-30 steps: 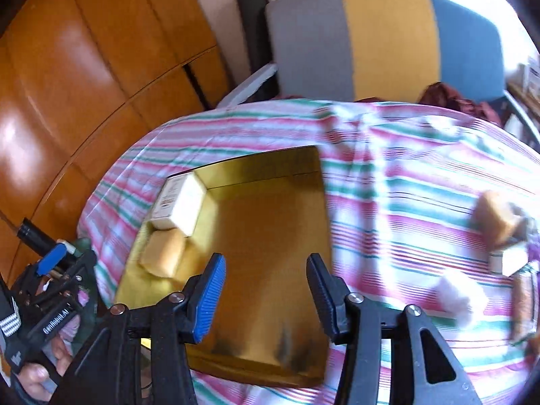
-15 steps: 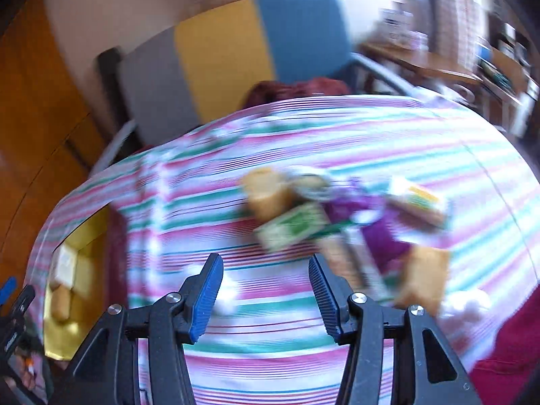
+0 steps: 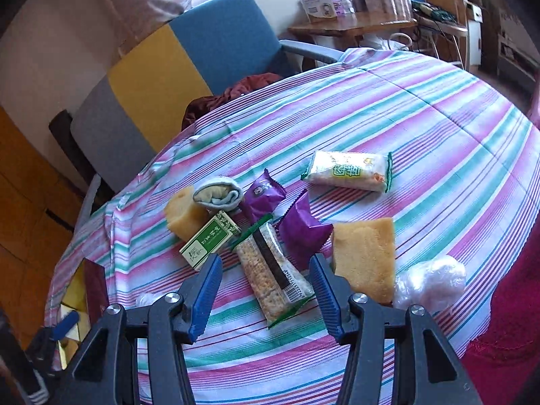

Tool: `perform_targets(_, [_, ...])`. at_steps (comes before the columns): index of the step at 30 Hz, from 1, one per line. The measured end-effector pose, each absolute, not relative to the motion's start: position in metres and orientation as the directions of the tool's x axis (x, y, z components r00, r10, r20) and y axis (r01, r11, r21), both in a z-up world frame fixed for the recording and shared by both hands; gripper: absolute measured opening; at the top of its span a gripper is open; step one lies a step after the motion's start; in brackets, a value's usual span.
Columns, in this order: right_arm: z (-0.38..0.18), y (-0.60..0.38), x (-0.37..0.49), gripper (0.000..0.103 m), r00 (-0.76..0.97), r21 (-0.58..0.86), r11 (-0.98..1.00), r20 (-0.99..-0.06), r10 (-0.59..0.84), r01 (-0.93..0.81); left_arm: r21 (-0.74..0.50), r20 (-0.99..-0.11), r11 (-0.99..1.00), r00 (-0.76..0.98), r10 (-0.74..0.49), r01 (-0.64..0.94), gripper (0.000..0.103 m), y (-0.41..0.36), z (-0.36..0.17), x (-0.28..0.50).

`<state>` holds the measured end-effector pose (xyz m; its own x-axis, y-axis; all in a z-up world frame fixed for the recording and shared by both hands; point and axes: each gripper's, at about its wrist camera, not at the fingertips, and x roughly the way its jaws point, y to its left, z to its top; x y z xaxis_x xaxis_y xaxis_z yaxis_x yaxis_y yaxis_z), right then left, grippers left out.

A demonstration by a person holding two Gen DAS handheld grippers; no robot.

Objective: Organize objects
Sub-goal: 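Move both tools back over the snacks on the cloth, then grasp the plastic-wrapped bundle with the left gripper while the right gripper grasps the cracker pack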

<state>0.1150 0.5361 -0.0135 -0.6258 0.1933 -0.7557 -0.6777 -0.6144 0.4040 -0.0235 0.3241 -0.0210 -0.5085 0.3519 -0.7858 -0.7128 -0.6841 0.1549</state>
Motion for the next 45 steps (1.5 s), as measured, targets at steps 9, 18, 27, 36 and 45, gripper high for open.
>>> perform_targets(9, [-0.022, 0.551, 0.125, 0.056, -0.637, 0.472, -0.536, -0.752, 0.169, -0.7, 0.164, -0.815, -0.649, -0.473, 0.336, -0.743, 0.091, 0.373, -0.055, -0.034])
perform_targets(18, [-0.028, 0.547, 0.117, 0.056, -0.615, 0.449, -0.561, -0.776, 0.142, -0.696, 0.03, -0.871, -0.664, -0.346, 0.35, -0.747, 0.034, 0.372, -0.086, -0.048])
perform_targets(27, [-0.035, 0.542, 0.11, 0.056, -0.572, 0.404, -0.582, -0.81, 0.13, -0.705, -0.01, -0.862, -0.656, -0.327, 0.388, -0.754, 0.016, 0.355, -0.083, -0.037])
perform_targets(36, [-0.035, 0.541, 0.109, 0.056, -0.571, 0.408, -0.582, -0.812, 0.122, -0.704, -0.111, -0.83, -0.67, -0.303, 0.469, -0.734, 0.025, 0.336, -0.058, -0.039])
perform_targets(45, [-0.036, 0.54, 0.108, 0.056, -0.577, 0.42, -0.58, -0.81, 0.108, -0.698, -0.098, -0.811, -0.67, -0.331, 0.482, -0.736, 0.065, 0.371, -0.042, -0.055])
